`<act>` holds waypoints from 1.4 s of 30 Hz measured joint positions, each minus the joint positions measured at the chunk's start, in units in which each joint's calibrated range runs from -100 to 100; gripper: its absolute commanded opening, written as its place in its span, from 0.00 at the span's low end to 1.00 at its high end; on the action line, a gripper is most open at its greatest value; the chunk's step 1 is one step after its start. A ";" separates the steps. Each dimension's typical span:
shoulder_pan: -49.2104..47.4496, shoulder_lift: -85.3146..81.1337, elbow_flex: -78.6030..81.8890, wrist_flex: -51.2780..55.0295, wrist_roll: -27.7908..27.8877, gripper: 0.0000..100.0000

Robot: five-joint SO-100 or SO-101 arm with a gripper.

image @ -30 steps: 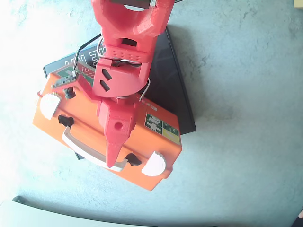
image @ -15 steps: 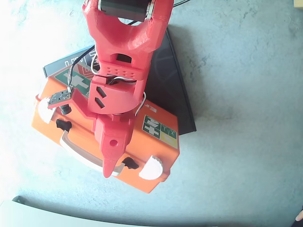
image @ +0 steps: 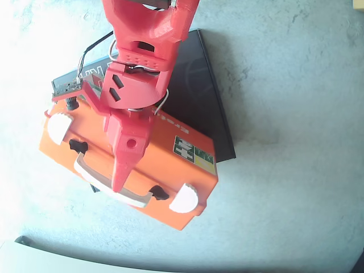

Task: Grab the white handle of the orange box

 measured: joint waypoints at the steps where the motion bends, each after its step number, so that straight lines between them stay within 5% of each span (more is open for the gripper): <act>1: -0.20 -0.27 0.00 0.17 0.00 0.40; 42: 4.12 0.09 -0.27 6.54 0.57 0.40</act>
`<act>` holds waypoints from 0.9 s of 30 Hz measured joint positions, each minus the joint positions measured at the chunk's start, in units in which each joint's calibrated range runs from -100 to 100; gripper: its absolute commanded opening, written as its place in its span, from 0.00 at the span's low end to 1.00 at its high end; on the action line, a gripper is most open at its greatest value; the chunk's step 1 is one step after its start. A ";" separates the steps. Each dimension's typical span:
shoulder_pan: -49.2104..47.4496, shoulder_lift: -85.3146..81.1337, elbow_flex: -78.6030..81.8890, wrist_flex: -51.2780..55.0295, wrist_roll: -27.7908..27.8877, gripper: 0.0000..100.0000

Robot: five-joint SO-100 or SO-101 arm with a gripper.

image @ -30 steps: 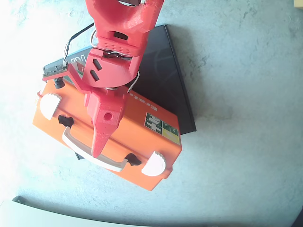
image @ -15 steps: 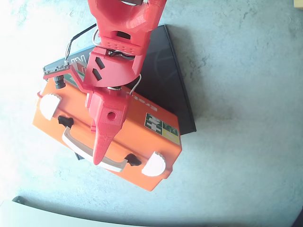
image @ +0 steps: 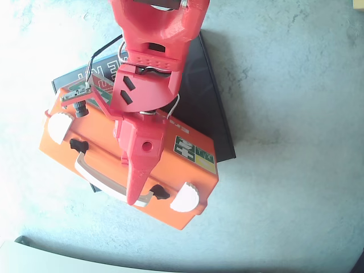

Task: Grab the white handle of the orange box

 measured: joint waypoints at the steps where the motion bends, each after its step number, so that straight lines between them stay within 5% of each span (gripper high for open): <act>1: -0.10 0.36 0.00 -1.44 0.21 0.40; 22: 0.30 8.17 -0.09 -18.51 0.21 0.40; 27: 0.40 9.77 0.00 -22.50 0.21 0.31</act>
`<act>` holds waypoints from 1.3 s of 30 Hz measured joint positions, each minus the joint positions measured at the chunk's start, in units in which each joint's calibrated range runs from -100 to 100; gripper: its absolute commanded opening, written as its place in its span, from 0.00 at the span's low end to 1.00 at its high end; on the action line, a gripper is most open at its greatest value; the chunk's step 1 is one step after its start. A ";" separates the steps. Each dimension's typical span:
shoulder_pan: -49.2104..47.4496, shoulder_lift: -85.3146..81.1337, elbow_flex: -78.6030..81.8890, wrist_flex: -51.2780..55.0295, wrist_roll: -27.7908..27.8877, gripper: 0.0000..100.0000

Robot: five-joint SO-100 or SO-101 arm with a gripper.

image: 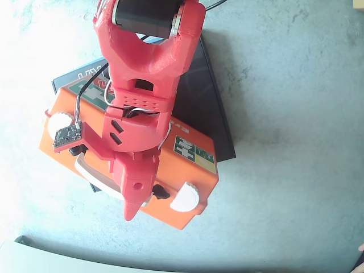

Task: Grab the white handle of the orange box

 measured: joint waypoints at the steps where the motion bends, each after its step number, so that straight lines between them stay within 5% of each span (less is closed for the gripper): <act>1: 0.10 0.00 0.00 -0.34 0.00 0.28; 15: 0.50 0.36 -0.09 -0.51 0.00 0.25; 23: 0.50 0.09 -0.27 -0.76 -0.05 0.01; 39: 0.70 -0.18 -0.54 -0.68 -0.10 0.02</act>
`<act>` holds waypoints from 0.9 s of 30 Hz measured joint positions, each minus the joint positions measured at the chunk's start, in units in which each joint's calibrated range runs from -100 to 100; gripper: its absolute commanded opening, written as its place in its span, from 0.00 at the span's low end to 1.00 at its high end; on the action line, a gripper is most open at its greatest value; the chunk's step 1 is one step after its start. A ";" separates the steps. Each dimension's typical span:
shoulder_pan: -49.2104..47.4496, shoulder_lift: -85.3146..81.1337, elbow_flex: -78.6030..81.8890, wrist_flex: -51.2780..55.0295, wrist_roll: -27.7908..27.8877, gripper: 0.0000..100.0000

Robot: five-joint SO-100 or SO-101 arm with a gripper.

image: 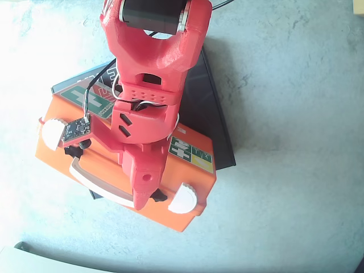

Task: Grab the white handle of the orange box

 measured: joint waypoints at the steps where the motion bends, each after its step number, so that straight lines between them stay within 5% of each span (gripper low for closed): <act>1: 0.00 -0.09 0.00 1.27 0.00 0.02; 14: -0.91 2.49 6.39 28.01 0.00 0.03; 21: -3.62 -2.31 6.84 25.72 0.26 0.04; 27: -5.03 -2.93 7.38 5.77 -1.31 0.36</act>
